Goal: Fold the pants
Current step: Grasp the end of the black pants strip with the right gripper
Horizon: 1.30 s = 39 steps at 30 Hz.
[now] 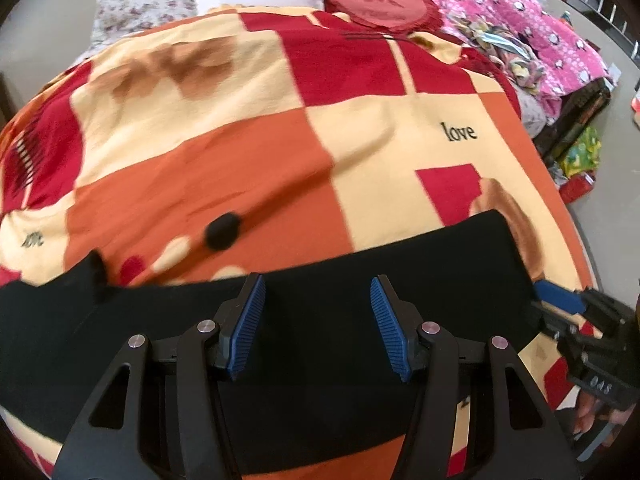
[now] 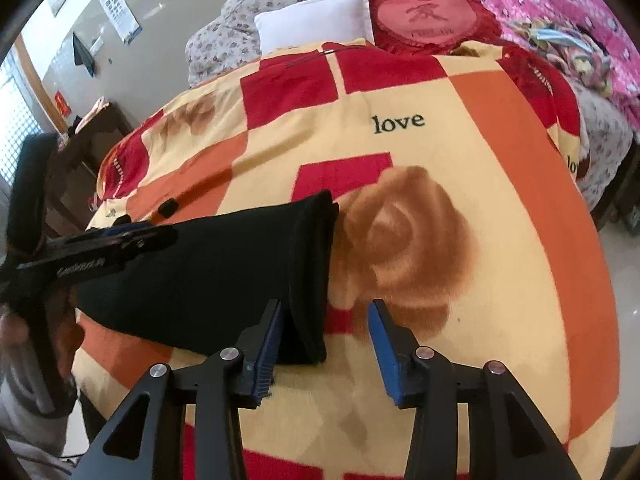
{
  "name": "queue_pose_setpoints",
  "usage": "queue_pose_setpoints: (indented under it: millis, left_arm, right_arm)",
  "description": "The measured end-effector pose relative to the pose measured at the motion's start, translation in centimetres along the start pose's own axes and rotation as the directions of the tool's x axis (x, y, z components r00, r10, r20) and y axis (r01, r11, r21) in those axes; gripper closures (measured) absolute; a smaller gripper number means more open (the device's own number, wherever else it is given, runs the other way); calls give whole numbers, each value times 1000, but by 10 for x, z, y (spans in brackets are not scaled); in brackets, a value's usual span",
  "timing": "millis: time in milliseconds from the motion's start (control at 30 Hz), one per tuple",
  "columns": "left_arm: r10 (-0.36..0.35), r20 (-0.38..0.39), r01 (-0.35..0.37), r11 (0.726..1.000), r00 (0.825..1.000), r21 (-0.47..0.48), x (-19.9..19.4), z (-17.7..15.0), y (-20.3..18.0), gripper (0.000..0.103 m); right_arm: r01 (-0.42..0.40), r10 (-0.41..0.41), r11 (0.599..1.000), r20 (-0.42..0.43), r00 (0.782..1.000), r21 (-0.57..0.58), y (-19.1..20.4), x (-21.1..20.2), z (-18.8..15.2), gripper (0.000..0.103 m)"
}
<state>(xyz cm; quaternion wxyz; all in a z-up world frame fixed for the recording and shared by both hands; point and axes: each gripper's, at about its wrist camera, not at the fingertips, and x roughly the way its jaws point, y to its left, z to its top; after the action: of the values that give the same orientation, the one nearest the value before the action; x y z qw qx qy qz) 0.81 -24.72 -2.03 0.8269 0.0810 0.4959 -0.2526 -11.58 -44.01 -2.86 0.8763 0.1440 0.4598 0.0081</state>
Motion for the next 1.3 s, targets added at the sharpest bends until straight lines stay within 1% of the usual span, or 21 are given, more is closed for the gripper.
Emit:
queue_pose_setpoints:
  millis: [100, 267, 367, 500, 600, 767, 833, 867, 933, 1000, 1033, 1067, 1100, 1133, 1167, 1233, 1300]
  left_arm:
    - [-18, -10, 19, 999, 1000, 32, 6, 8, -8, 48]
    - [-72, -35, 74, 995, 997, 71, 14, 20, -23, 48]
    - [-83, -45, 87, 992, 996, 95, 20, 27, -31, 48]
    - [-108, -89, 119, 985, 990, 126, 31, 33, -44, 48]
    - [-117, -98, 132, 978, 988, 160, 34, 37, -53, 48]
    - [-169, -108, 186, 967, 980, 175, 37, 49, -62, 48]
    - [-190, -132, 214, 958, 973, 193, 42, 52, -71, 42]
    - [-199, -146, 226, 955, 969, 193, 47, 54, -75, 40]
    - [-200, -166, 232, 953, 966, 198, 55, 56, -83, 40]
    - [-187, -175, 224, 949, 967, 224, 62, 56, -92, 39]
    - [-180, -165, 216, 948, 970, 235, 62, 56, -95, 35]
    - [-179, -162, 215, 946, 970, 241, 62, 57, -98, 33]
    - [-188, -171, 226, 943, 967, 246, 64, 58, -101, 32]
    - [-197, -183, 240, 938, 963, 252, 67, 59, -105, 25]
    - [-201, -191, 247, 933, 961, 261, 69, 60, -108, 22]
    - [-177, -174, 226, 921, 969, 317, 70, 57, -119, 21]
    - [-139, -149, 188, 898, 979, 398, 71, 50, -129, 21]
  right_arm:
    - [-36, 36, 999, -9, 999, 4, 0, -2, -7, 59]
    - [-95, 95, 995, -15, 995, 5, 2, -3, -14, 58]
    - [-95, 95, 995, -23, 995, 7, 4, 2, -14, 58]
    - [-103, 103, 995, -20, 994, -1, 7, 4, -14, 57]
    - [-96, 95, 995, -24, 995, -12, 8, 2, -15, 57]
    - [-104, 104, 995, -14, 994, 2, 1, -1, -18, 56]
    - [-116, 116, 993, 3, 993, 8, 1, -1, -19, 55]
    - [-122, 122, 993, 14, 992, 8, 2, 0, -19, 54]
    - [-136, 136, 991, 33, 990, 3, 4, 2, -20, 54]
    - [-149, 149, 989, 52, 988, -4, 6, 3, -21, 54]
    - [-162, 162, 987, 64, 985, -8, 7, 4, -22, 53]
    - [-176, 176, 984, 75, 982, -10, 8, 5, -23, 53]
    - [-187, 187, 982, 89, 978, -12, 10, 6, -24, 53]
    - [-196, 196, 981, 105, 975, -11, 10, 7, -24, 53]
    - [-208, 207, 978, 119, 971, -4, 10, 9, -24, 53]
    - [-237, 232, 971, 140, 963, 22, 9, 12, -23, 54]
    - [-244, 232, 968, 158, 960, 60, 7, 16, -21, 65]
